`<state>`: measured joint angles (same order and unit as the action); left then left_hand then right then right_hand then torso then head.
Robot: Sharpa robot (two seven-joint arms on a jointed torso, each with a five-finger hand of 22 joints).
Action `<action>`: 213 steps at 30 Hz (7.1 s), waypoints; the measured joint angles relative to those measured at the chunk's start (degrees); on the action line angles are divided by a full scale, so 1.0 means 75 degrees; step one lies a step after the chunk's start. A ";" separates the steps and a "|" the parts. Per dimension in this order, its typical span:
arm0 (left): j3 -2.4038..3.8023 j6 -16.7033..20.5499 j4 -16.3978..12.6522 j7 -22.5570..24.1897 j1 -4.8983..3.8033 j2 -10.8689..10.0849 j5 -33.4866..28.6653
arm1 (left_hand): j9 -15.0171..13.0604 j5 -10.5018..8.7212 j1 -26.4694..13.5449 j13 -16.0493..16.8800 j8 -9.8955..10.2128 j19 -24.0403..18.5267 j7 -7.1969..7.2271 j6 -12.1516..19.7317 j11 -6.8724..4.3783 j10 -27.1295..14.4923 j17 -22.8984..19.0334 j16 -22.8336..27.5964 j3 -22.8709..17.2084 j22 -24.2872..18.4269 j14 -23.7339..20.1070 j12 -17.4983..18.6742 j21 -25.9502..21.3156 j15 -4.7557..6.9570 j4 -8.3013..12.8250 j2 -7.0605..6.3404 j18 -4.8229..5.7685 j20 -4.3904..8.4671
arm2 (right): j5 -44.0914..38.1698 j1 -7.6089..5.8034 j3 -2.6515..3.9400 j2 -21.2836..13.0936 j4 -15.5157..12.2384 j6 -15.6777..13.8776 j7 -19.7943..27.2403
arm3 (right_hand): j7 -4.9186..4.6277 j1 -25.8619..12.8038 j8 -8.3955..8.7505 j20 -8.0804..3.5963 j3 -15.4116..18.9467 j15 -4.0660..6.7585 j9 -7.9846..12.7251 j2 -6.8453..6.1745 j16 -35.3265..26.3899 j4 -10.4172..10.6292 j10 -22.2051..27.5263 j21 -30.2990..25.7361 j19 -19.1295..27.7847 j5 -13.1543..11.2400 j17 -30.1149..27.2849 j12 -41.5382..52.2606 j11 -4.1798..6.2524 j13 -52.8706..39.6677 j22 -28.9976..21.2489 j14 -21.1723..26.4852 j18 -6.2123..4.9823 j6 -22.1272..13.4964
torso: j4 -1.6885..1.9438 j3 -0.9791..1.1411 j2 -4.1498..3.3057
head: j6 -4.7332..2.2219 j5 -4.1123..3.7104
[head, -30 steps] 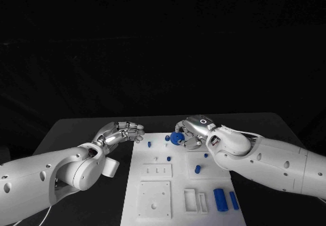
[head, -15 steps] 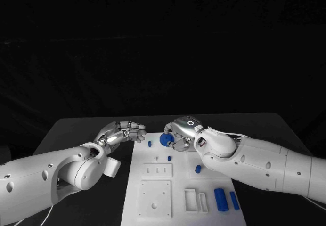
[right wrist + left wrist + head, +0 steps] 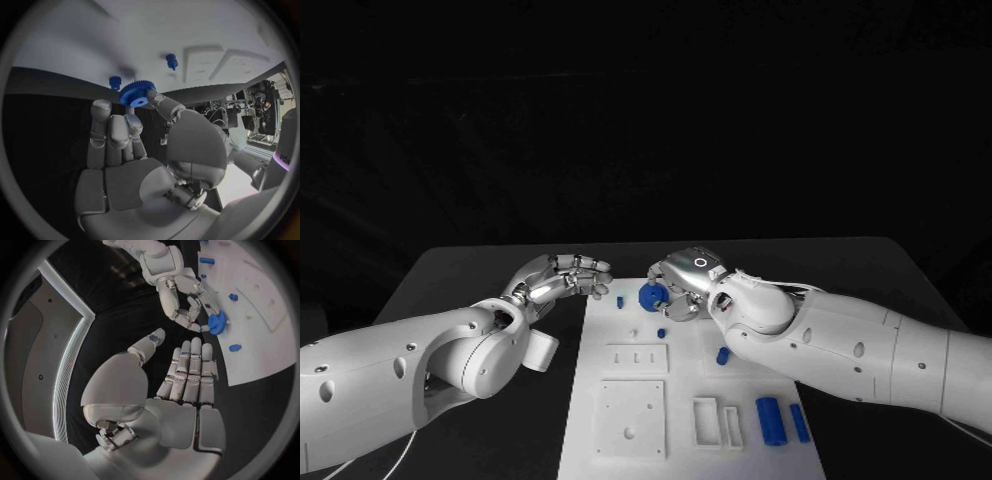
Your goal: Assemble the parts on the task board
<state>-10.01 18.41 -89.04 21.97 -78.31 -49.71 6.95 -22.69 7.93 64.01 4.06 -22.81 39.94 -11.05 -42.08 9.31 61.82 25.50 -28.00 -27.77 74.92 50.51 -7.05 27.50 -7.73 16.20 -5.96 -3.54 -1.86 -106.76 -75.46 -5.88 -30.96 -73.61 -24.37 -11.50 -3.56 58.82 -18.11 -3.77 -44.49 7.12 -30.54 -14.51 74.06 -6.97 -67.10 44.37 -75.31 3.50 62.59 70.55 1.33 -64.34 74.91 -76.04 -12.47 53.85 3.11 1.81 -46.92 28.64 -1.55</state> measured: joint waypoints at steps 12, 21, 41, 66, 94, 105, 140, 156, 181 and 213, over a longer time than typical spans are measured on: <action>0.0000 -0.0001 0.0005 0.0000 0.0000 0.0015 0.0010 | 0.0000 0.0000 0.0000 0.0000 0.0000 0.0000 0.0000 0.0000 0.0000 0.0000 0.0000 0.0030 0.0000 0.0000 0.0000 0.0000 -0.0001 0.0000 0.0000 0.0000 0.0004 0.0000 | -0.0004 0.0084 -0.0026 0.0127 0.0160 0.0212 -0.0006 | 0.0002 0.0031 0.0010 0.0013 0.0031 0.0031 0.0008 -0.0031 -0.0038 0.0031 -0.0002 0.0000 0.0012 0.0000 -0.0033 0.0000 0.0000 0.0017 0.0000 0.0032 0.0000 0.0013 | -0.0012 0.0004 -0.0001 | 0.0048 0.0048; 0.0000 -0.0001 0.0012 0.0000 0.0000 0.0010 0.0013 | -0.0001 0.0000 0.0000 0.0000 0.0000 0.0000 0.0000 0.0000 0.0000 0.0000 0.0000 0.0031 0.0000 0.0003 0.0000 0.0000 -0.0001 0.0000 0.0000 0.0000 0.0018 0.0000 | -0.0001 0.0090 -0.0021 0.0157 0.0232 0.0293 -0.0015 | -0.0004 0.0031 0.0028 0.0015 0.0036 0.0030 -0.0008 -0.0031 -0.0063 0.0027 -0.0004 -0.0001 0.0014 0.0000 -0.0061 -0.0060 -0.0001 0.0062 0.0000 0.0032 0.0000 0.0021 | -0.0015 0.0010 -0.0001 | 0.0081 0.0071; 0.0001 -0.0001 0.0020 0.0000 0.0000 0.0013 0.0016 | -0.0001 0.0000 0.0000 0.0000 0.0000 0.0000 -0.0020 0.0027 0.0000 0.0000 0.0000 0.0031 0.0000 0.0002 0.0000 0.0029 0.0000 0.0000 0.0000 0.0000 0.0062 0.0000 | 0.0209 0.0106 -0.0042 0.0206 0.0290 0.0299 -0.0016 | -0.0334 0.0101 0.0643 0.0020 0.0432 -0.0177 0.0284 -0.0178 -0.0178 -0.0181 0.0251 -0.0002 0.0105 0.0156 -0.0053 -0.0215 -0.0275 0.0220 0.0000 0.0098 0.0026 -0.0417 | -0.0026 0.0004 0.0004 | 0.0083 0.0086; 0.0001 -0.0003 0.0047 0.0008 0.0000 -0.0122 0.0018 | 0.0005 0.0000 0.0000 0.0000 0.0000 0.0000 0.0000 0.0054 0.0000 0.0000 0.0000 0.0030 0.0000 -0.0002 0.0000 0.0029 -0.0001 0.0000 0.0000 0.0000 -0.0012 0.0000 | 0.2393 -0.0009 0.0455 -0.2040 -0.0732 0.0104 0.1183 | -0.0410 -0.0021 0.0598 0.0014 0.1011 -0.0295 0.0294 0.0148 -0.0250 -0.0492 0.0293 -0.0002 0.0095 0.1310 -0.0051 -0.0215 -0.0344 0.0225 0.0000 0.0134 0.0028 -0.0467 | -0.0108 0.0044 0.0028 | -0.0088 0.0060; 0.0000 -0.0025 0.0221 0.0011 0.0001 -0.0044 0.0020 | 0.0005 0.0000 0.0000 0.0000 0.0000 0.0000 0.0000 0.0054 0.0000 0.0000 0.0000 0.0030 -0.0017 0.0001 0.0000 0.0030 -0.0001 0.0000 0.0017 0.0000 0.0003 0.0000 | 0.3976 0.0227 0.0475 -0.2297 0.0854 0.1045 0.2774 | -0.0531 -0.0182 0.0598 0.0122 0.2254 -0.0309 0.0396 0.0488 -0.0417 -0.1285 0.0457 -0.0121 0.0316 0.2079 -0.0061 -0.0245 -0.0396 0.0239 0.0000 0.0149 0.0029 -0.0588 | -0.0261 0.0209 0.0044 | -0.0132 -0.0061; -0.0001 -0.0039 0.0254 0.0011 0.0002 -0.0043 0.0020 | 0.0004 0.0000 0.0000 0.0000 0.0000 0.0000 0.0000 0.0054 0.0000 0.0000 0.0001 0.0030 -0.0016 0.0000 0.0000 0.0029 -0.0001 0.0000 0.0016 0.0000 0.0018 0.0000 | 0.4041 0.0307 0.0475 -0.2211 0.1021 0.1158 0.2869 | -0.0540 -0.0101 0.0598 0.0134 0.2373 -0.0314 0.0395 0.0569 -0.0417 -0.1274 0.0456 -0.0121 0.0329 0.2138 -0.0060 -0.0245 -0.0396 0.0238 0.0000 0.0154 0.0029 -0.0597 | -0.0265 0.0185 0.0047 | -0.0042 -0.0054; -0.0002 -0.0087 0.0274 0.0007 0.0002 -0.0027 0.0021 | 0.0004 0.0000 0.0000 0.0000 0.0000 0.0000 0.0000 0.0054 0.0000 0.0000 0.0000 0.0061 -0.0016 -0.0001 0.0000 0.0029 -0.0001 0.0000 0.0016 0.0000 0.0060 0.0000 | 0.4072 0.0416 0.0480 -0.1943 0.1255 0.1289 0.2945 | -0.0468 -0.0040 0.0530 0.0150 0.1692 -0.0321 0.0510 0.1030 -0.0474 -0.1025 0.0456 -0.0210 0.0339 0.0776 -0.0018 -0.0246 -0.0392 0.0271 0.0006 0.0161 0.0029 -0.0444 | -0.0282 0.0199 0.0057 | 0.0036 -0.0032; -0.0002 -0.0124 0.0280 -0.0001 0.0002 -0.0038 0.0021 | 0.0010 0.0000 0.0000 0.0000 0.0000 0.0000 0.0000 0.0054 0.0000 0.0000 0.0001 0.0061 -0.0016 0.0003 0.0000 0.0029 -0.0001 0.0000 0.0016 0.0000 -0.0009 0.0000 | 0.4247 0.0413 0.0483 -0.1864 0.1358 0.1294 0.2951 | -0.0362 -0.0010 0.0338 0.0164 0.1060 -0.0234 0.0506 0.1060 -0.0510 -0.0816 0.0510 -0.0210 0.0328 0.0303 -0.0001 -0.0245 -0.0310 0.0288 0.0005 0.0132 0.0029 -0.0026 | -0.0275 0.0200 0.0058 | 0.0043 -0.0053; -0.0002 -0.0204 0.0277 -0.0031 0.0002 -0.0036 0.0027 | 0.0010 0.0000 -0.0112 0.0044 -0.0090 0.0002 0.0001 0.0048 -0.0087 0.0094 0.0050 0.0047 -0.0016 -0.0001 0.0107 0.0014 -0.0001 0.0053 0.0016 0.0112 0.0006 0.0002 | 0.4228 0.0429 0.0477 -0.1837 0.1191 0.1170 0.2873 | -0.0101 0.0023 0.0044 0.0159 0.0595 -0.0060 0.0402 0.1091 -0.0543 -0.0768 0.0481 -0.0210 0.0296 -0.0023 0.0043 -0.0245 -0.0118 0.0296 0.0003 0.0094 0.0009 0.0399 | -0.0275 0.0199 0.0062 | 0.0060 -0.0056; 0.0001 -0.1138 0.1084 -0.2681 -0.0142 0.1103 0.0535 | 0.0185 -0.0601 -0.1726 0.0962 -0.0192 0.1551 0.0535 -0.1164 -0.1106 0.2176 0.1458 -0.2142 0.0401 0.0003 0.1776 -0.1727 0.1602 0.1216 -0.1300 0.0076 -0.0063 0.1065 | 0.2728 -0.0130 0.0497 -0.1335 -0.0798 0.0947 0.0881 | 0.0022 -0.0032 -0.0050 0.0090 0.0419 0.0008 0.0235 0.0792 -0.0509 -0.0672 0.0371 -0.0121 0.0174 -0.0082 0.0132 -0.0214 -0.0013 0.0245 0.0002 0.0079 0.0004 0.0542 | -0.0411 0.0119 0.0338 | -0.0033 0.0225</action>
<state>-10.00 9.88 -80.91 1.87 -79.37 -41.44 10.97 -21.31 3.42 51.06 11.28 -24.25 51.57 -7.04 -50.80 1.01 78.14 36.43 -44.06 -24.76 74.95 63.83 -20.00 39.51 1.39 6.45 -5.39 -4.01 6.12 -86.30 -76.44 -2.15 -40.97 -79.59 -17.27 -4.89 -3.39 58.59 -18.48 -3.09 -41.34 7.17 -28.78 -8.57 70.24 -12.01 -64.32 43.46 -74.01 2.88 63.58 68.94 1.24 -62.50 74.92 -75.45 -12.44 57.92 0.03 2.70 -44.38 28.39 0.14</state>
